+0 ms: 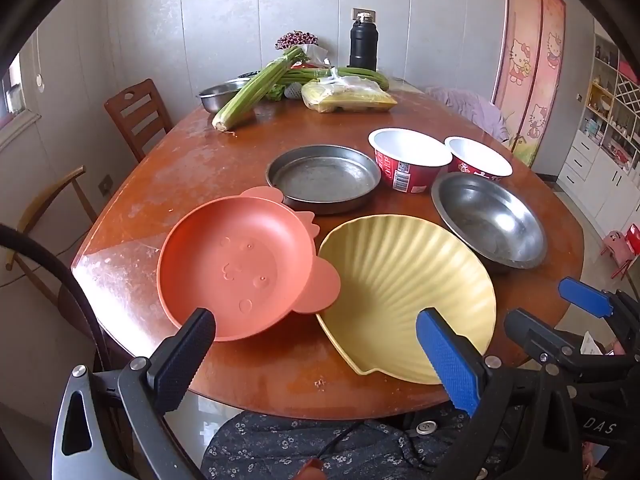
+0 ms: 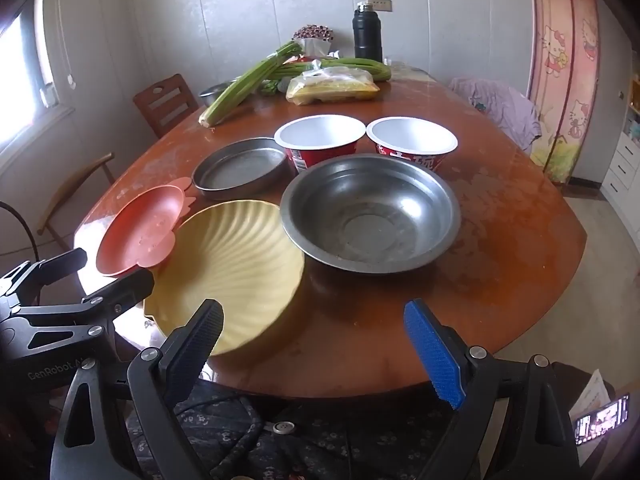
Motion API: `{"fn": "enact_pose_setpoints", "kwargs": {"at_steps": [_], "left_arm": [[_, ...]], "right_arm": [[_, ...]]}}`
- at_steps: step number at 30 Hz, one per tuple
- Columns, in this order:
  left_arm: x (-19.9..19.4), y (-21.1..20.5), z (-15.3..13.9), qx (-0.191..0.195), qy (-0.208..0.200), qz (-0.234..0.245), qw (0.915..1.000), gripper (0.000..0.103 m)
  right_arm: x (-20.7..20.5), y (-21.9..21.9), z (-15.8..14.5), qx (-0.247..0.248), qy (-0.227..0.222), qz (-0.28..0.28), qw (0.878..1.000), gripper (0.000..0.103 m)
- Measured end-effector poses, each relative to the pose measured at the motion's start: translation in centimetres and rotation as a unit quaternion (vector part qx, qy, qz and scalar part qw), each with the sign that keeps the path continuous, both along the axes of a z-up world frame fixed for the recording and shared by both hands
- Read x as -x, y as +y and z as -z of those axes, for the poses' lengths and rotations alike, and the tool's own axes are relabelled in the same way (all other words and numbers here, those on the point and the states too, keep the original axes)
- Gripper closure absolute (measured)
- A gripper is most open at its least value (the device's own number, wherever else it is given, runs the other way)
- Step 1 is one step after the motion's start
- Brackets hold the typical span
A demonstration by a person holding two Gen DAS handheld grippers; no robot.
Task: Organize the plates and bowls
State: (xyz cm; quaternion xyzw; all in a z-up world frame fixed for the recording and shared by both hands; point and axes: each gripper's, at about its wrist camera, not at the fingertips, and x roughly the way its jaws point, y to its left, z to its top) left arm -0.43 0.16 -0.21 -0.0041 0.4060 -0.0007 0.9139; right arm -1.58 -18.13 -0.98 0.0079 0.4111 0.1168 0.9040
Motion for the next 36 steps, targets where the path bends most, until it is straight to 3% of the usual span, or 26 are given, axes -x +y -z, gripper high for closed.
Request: {"fn": "enact_pose_setpoints", "kwargs": {"at_steps": [36], "left_arm": [[0.32,0.11,-0.45,-0.004,-0.005,0.004,1.0000,0.002]], "right_arm": [[0.40,-0.18,0.11,0.005,-0.009,0.003,1.000,0.010]]}}
